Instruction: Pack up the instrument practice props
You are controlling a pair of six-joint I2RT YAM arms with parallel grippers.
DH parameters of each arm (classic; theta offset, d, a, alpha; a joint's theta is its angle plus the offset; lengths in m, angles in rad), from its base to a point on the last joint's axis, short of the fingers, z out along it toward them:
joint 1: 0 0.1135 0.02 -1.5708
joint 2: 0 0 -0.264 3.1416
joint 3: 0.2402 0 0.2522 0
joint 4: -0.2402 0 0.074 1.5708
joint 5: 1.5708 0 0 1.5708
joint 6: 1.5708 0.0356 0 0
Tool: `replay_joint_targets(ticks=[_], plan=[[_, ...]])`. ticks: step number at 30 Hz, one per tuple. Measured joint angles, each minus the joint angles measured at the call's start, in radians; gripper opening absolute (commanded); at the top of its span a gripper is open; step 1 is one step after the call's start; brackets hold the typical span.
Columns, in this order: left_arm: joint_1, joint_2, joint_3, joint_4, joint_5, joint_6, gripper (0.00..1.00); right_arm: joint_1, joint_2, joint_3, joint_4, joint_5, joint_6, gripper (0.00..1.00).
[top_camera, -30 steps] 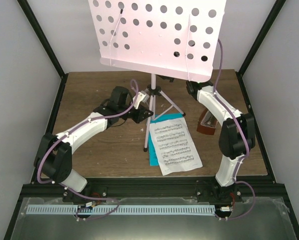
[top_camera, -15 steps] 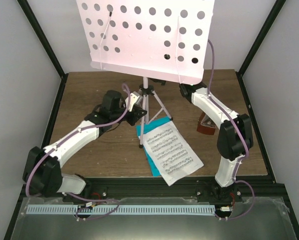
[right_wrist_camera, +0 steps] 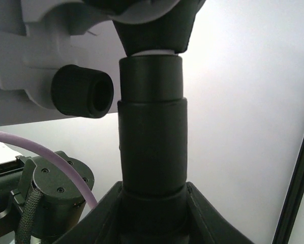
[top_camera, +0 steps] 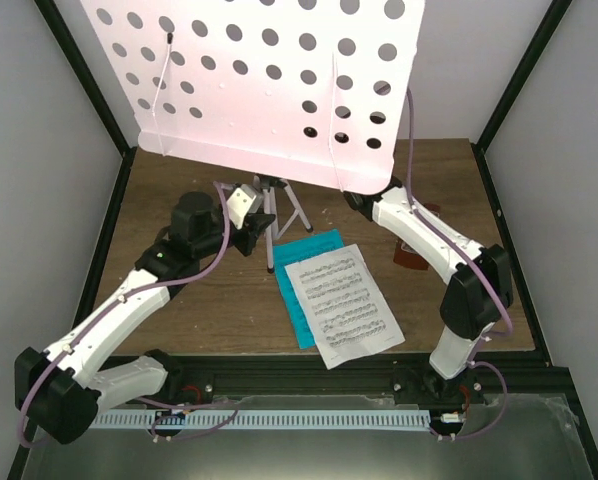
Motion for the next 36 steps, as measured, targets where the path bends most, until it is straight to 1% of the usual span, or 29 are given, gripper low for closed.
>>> replay_joint_targets(ticks=[6,13,19,21,25,30,32,36], plan=[[0.000,-0.025,0.000,0.000,-0.010,0.023,0.00,0.027,-0.014,-0.003,0.019,0.020,-0.029,0.01],[0.000,-0.071,-0.020,-0.026,-0.011,0.019,0.00,0.065,-0.064,-0.082,0.026,0.142,-0.058,0.01],[-0.002,-0.193,-0.061,-0.135,-0.038,0.031,0.00,0.112,-0.108,-0.188,0.106,0.228,-0.034,0.01],[-0.002,-0.243,-0.070,-0.198,-0.055,0.032,0.00,0.127,-0.116,-0.228,0.141,0.264,-0.005,0.01],[-0.002,-0.323,-0.100,-0.266,-0.077,0.015,0.00,0.144,-0.117,-0.284,0.194,0.332,0.066,0.01],[-0.002,-0.415,-0.218,-0.257,-0.075,-0.050,0.00,0.148,-0.116,-0.391,0.250,0.391,0.152,0.01],[-0.002,-0.426,-0.254,-0.222,-0.065,-0.074,0.00,0.148,-0.108,-0.422,0.275,0.415,0.177,0.01],[-0.003,-0.425,-0.274,-0.179,-0.051,-0.098,0.00,0.148,-0.107,-0.439,0.307,0.441,0.193,0.01]])
